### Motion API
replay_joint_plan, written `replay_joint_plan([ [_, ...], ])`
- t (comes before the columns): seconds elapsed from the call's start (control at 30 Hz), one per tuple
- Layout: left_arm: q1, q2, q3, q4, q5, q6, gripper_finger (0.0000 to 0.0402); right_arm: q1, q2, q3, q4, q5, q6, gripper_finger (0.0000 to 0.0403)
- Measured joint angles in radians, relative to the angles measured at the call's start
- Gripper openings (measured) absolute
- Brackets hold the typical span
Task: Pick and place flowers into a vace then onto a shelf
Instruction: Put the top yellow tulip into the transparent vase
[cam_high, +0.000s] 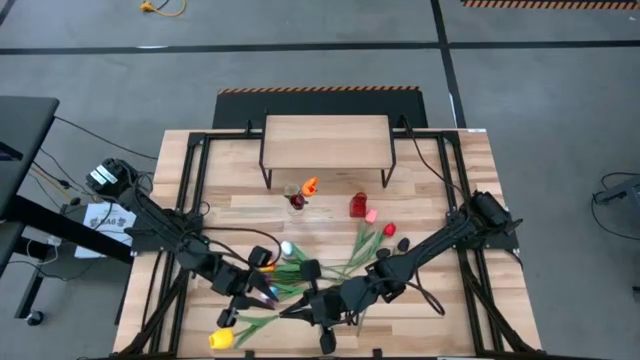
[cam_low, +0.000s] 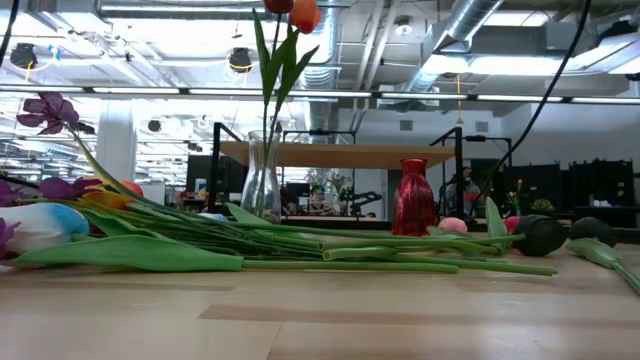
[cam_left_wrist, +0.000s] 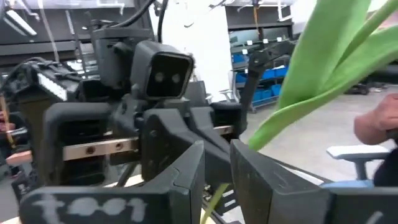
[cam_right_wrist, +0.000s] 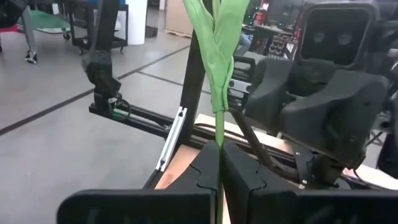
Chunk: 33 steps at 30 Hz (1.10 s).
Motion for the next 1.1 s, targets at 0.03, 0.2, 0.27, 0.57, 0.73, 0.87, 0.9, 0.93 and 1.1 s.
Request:
replay_joint_plan([
  [0.03, 0.0, 0.0, 0.0, 0.0, 0.006, 0.0, 0.0068, 0.0, 0.0, 0.0, 0.008, 0.0, -0.009, 0.0],
  [0.2, 0.0, 0.0, 0.0, -0.001, 0.034, 0.0, 0.0068, 0.0, 0.0, 0.0, 0.024, 0.0, -0.017, 0.0],
  [0.27, 0.0, 0.0, 0.0, -0.003, 0.035, 0.001, 0.0068, 0.0, 0.0, 0.0, 0.024, 0.0, -0.017, 0.0],
  [0.57, 0.0, 0.0, 0.0, -0.019, 0.037, 0.002, 0.0068, -0.021, 0.0, 0.0, 0.047, -0.003, -0.017, 0.0],
  [0.73, 0.0, 0.0, 0.0, -0.019, 0.037, 0.006, 0.0083, -0.028, 0.0, 0.0, 0.04, -0.004, -0.016, 0.0],
  [0.87, 0.0, 0.0, 0.0, -0.013, 0.034, 0.006, 0.0112, -0.033, 0.0, 0.0, 0.038, -0.006, -0.009, 0.0],
  [0.9, 0.0, 0.0, 0.0, -0.008, 0.032, 0.006, 0.0119, -0.033, 0.0, 0.0, 0.033, -0.005, -0.009, 0.0],
  [0.93, 0.0, 0.0, 0.0, -0.005, 0.032, 0.006, 0.0126, -0.033, 0.0, 0.0, 0.029, -0.004, -0.009, 0.0],
  [1.1, 0.0, 0.0, 0.0, 0.014, 0.054, 0.006, 0.015, -0.039, 0.0, 0.0, 0.003, 0.011, 0.007, 0.0],
])
